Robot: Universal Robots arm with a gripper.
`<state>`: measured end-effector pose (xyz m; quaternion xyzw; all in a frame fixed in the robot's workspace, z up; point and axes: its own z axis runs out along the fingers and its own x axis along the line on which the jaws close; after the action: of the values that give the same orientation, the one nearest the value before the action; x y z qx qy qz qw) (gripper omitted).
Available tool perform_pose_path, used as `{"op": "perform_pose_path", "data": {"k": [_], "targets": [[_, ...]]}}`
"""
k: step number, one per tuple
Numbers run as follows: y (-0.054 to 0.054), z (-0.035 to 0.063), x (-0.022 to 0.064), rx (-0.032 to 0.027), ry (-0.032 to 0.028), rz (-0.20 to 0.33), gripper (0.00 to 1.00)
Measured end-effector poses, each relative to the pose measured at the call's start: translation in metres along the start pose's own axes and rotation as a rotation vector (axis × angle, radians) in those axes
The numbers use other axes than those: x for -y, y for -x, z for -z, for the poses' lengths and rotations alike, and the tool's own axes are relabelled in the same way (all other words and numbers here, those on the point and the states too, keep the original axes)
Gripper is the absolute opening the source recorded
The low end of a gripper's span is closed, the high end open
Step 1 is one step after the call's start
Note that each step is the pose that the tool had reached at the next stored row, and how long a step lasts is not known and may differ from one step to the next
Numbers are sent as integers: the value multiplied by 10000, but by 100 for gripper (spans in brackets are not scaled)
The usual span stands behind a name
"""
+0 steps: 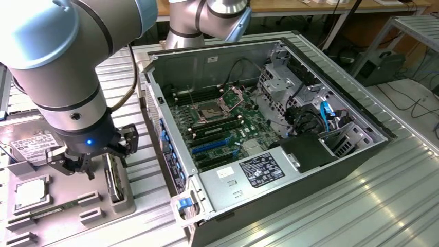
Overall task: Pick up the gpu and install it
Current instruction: 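Pick up the gpu and move the gpu toward the slot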
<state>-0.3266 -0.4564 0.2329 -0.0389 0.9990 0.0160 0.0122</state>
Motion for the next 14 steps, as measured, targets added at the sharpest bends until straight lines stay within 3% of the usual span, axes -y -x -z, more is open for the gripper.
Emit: {"op": "perform_pose_path", "data": {"k": [14], "targets": [[20, -5, 2, -1, -1, 0, 66]]}}
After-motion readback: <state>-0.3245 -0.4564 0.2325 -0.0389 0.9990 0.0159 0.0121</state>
